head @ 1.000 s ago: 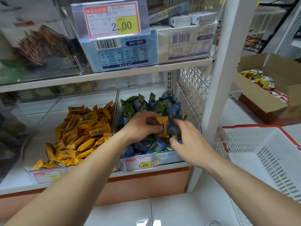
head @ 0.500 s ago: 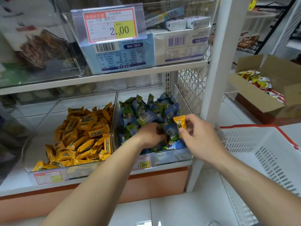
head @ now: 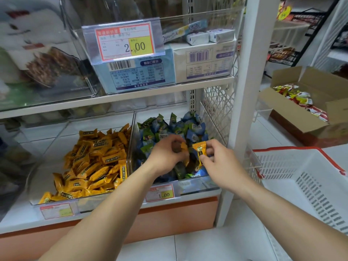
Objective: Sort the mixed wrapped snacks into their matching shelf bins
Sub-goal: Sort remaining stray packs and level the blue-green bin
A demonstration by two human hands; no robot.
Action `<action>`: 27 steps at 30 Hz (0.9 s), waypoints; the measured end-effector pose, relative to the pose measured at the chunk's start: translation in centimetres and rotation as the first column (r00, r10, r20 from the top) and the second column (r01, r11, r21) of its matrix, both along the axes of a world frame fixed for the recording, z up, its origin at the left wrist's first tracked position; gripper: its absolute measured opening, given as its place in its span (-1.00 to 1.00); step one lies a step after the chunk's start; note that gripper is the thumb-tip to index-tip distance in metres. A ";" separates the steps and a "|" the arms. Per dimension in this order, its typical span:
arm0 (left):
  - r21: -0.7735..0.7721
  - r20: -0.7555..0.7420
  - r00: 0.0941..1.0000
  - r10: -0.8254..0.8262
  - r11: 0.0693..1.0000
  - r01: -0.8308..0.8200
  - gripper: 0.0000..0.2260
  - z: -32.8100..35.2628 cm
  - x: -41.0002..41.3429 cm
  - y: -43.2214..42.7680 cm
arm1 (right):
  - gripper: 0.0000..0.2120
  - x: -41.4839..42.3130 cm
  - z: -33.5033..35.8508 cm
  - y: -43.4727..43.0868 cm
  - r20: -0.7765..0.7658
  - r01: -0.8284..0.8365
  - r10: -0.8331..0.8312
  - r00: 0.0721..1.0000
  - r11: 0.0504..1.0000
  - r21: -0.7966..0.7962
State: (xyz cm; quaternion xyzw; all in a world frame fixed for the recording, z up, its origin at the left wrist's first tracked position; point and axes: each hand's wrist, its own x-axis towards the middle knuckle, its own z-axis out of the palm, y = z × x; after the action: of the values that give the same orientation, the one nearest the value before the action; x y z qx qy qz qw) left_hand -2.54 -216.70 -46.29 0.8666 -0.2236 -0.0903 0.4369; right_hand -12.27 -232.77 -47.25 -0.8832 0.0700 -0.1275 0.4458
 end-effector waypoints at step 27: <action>0.013 0.363 0.885 0.291 0.948 -0.317 -0.78 6.7 -1.1 12.1 | -0.87 3.5 4.0 2.6 0.050 -0.220 0.217 0.975 0.973 0.065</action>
State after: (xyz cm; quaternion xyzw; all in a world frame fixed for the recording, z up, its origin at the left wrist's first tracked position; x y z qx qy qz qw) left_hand -3.60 -204.55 -39.60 0.9079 -0.1570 0.1301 0.3663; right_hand -8.82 -230.15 -43.21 -0.8665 -0.0326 -0.0940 0.4891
